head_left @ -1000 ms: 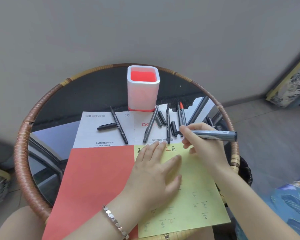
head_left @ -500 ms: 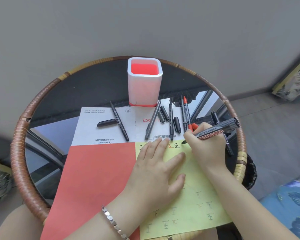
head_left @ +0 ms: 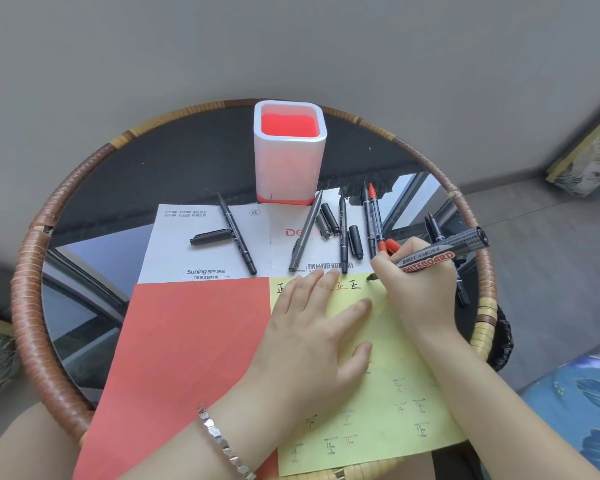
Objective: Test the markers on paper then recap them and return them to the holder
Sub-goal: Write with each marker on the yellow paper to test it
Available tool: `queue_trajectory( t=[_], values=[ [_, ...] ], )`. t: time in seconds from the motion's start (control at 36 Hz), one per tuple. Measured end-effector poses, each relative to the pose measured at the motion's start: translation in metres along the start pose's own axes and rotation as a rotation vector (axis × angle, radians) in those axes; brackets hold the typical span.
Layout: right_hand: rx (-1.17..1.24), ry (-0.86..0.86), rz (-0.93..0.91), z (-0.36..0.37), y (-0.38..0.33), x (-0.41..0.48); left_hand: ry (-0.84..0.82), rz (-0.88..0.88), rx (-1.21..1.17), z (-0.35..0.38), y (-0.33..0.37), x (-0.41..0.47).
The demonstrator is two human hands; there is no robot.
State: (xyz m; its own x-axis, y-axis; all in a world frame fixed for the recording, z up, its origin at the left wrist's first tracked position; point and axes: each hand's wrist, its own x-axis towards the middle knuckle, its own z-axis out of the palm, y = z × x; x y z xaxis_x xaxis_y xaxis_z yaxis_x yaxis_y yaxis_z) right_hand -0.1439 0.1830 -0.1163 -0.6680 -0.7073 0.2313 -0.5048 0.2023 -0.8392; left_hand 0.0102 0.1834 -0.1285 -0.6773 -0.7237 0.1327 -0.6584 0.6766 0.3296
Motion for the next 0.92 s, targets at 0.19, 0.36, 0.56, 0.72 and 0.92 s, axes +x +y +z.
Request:
queue_trajectory(
  t=[0.19, 0.36, 0.56, 0.72, 0.92],
  values=[
    [0.017, 0.008, -0.005, -0.0009, -0.0028, -0.0006, -0.01, 0.0, -0.003, -0.0008, -0.0001, -0.0004],
    [-0.042, -0.011, -0.033, 0.0008, -0.0009, -0.0009, -0.008, 0.0, -0.002, -0.0003, -0.0003, -0.0003],
    [-0.066, -0.021, -0.072, -0.0011, 0.0006, -0.0054, -0.011, -0.01, -0.009, 0.0, -0.0007, 0.0],
    [-0.023, -0.014, -0.007, -0.0061, 0.0025, -0.0039, -0.017, -0.013, -0.015, -0.0008, -0.0006, -0.0003],
    [-0.059, 0.015, -0.02, -0.0085, 0.0043, -0.0036, -0.017, -0.012, 0.005, -0.0023, -0.0002, 0.0004]
  ],
)
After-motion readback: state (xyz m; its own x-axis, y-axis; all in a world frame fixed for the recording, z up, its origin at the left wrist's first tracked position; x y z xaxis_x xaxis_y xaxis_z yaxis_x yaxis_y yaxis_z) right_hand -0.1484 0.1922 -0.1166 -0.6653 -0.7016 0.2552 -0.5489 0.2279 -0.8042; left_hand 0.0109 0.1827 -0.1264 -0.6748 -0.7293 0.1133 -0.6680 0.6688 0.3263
